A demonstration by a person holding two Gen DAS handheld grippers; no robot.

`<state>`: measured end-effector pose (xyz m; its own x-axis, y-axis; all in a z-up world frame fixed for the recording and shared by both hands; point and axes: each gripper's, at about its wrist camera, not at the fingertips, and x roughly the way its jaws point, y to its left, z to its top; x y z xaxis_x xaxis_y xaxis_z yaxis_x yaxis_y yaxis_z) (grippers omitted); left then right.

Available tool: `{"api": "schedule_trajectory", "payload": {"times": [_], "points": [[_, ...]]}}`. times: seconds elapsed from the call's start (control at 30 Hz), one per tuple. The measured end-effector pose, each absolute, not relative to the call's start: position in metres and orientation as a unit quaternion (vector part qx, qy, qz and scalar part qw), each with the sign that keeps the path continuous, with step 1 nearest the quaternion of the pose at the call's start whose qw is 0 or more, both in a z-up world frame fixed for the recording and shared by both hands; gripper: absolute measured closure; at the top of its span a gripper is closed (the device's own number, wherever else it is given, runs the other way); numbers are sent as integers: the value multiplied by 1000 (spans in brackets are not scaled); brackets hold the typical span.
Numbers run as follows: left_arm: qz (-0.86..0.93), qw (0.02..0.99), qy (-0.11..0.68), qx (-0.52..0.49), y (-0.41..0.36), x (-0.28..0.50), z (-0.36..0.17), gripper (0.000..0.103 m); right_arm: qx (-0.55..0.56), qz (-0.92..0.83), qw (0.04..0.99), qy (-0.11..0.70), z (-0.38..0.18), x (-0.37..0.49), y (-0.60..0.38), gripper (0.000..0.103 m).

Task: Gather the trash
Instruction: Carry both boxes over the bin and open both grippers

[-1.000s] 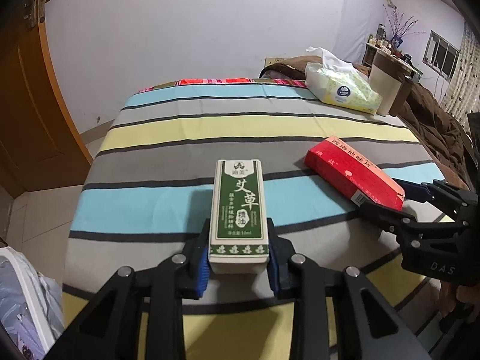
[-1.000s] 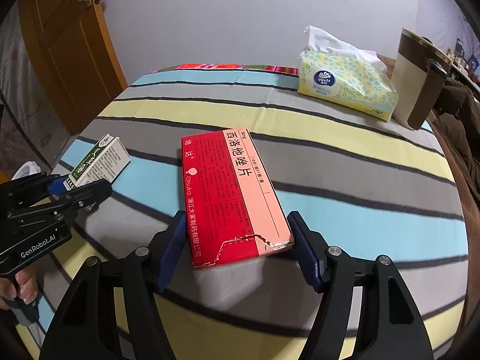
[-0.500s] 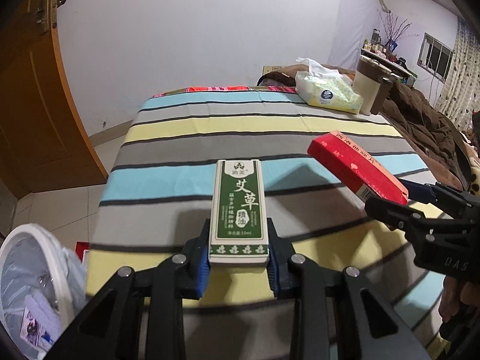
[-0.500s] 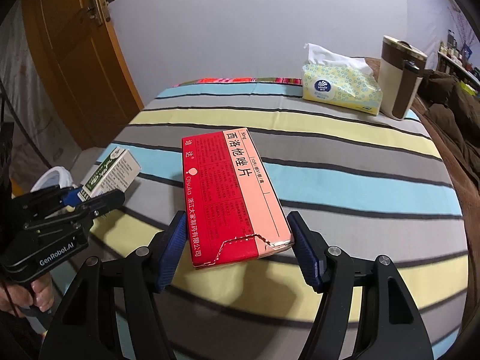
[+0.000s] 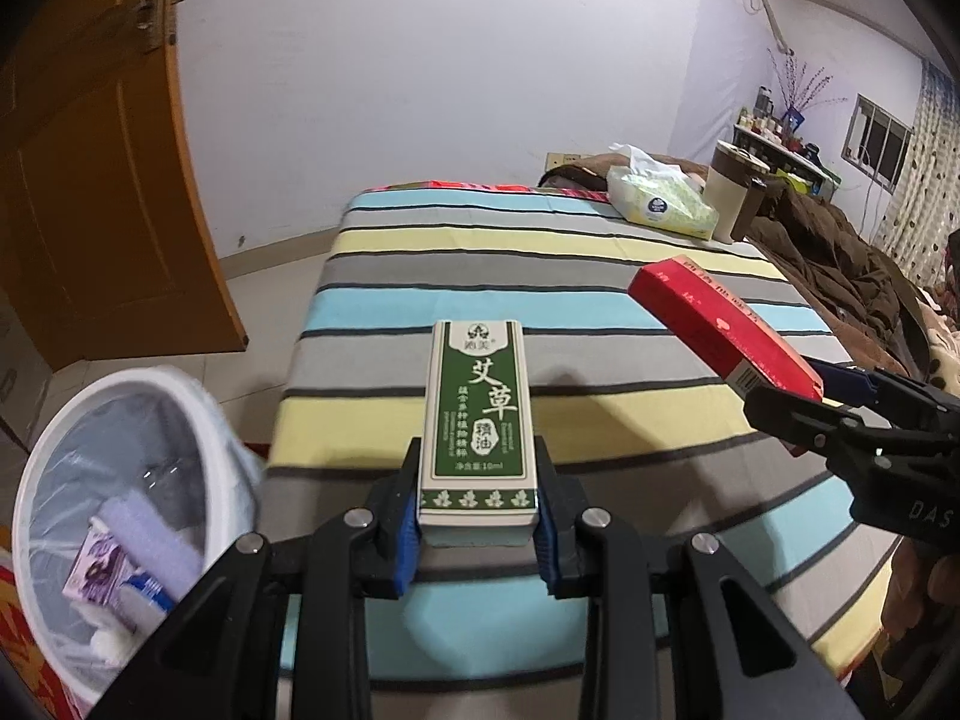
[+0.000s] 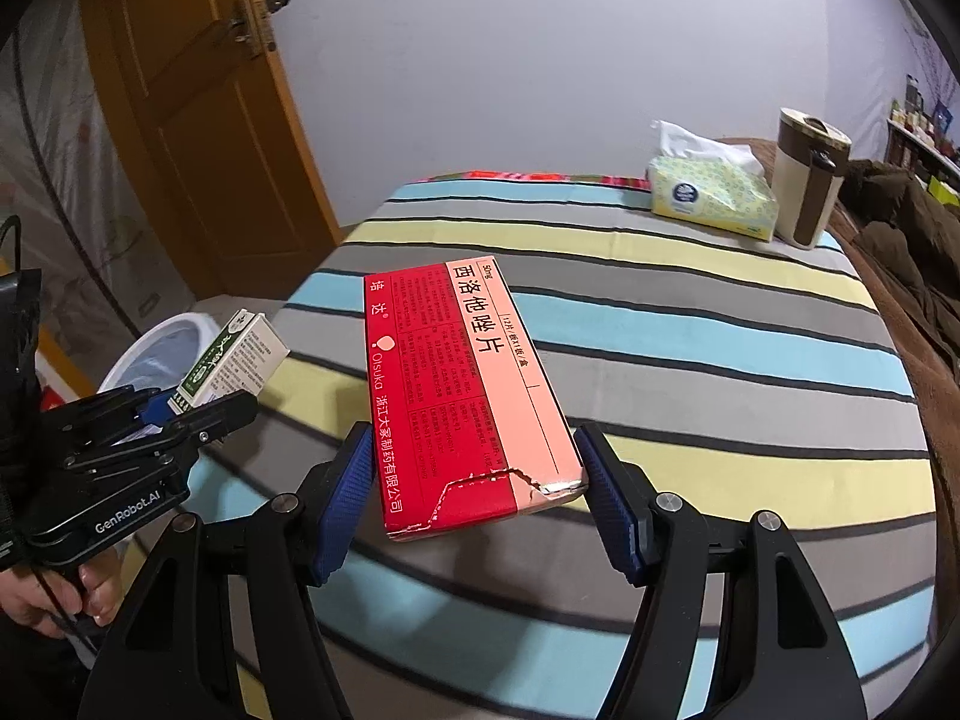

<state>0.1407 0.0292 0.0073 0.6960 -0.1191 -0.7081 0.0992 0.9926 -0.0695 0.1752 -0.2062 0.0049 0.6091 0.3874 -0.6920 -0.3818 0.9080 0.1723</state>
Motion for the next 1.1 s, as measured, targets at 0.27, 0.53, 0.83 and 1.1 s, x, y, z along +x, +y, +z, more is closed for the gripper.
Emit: {"api": "schedule_trajectory", "payload": {"times": [0.27,0.53,0.83,1.1], "points": [[-23,926,376,-32,66,117,10,71,-18,255,888,381,10,160,-164,35],[33,925,373,-61,117,101,6,71,-41,296,873,385,6,164,-120,35],[87,922,365,-90,173,91,4,71,-71,344,854,383,7,165,-63,35],[123,916,365,-114,212,84,-3,71,-92,377,835,389,1,165,-24,35]]}}
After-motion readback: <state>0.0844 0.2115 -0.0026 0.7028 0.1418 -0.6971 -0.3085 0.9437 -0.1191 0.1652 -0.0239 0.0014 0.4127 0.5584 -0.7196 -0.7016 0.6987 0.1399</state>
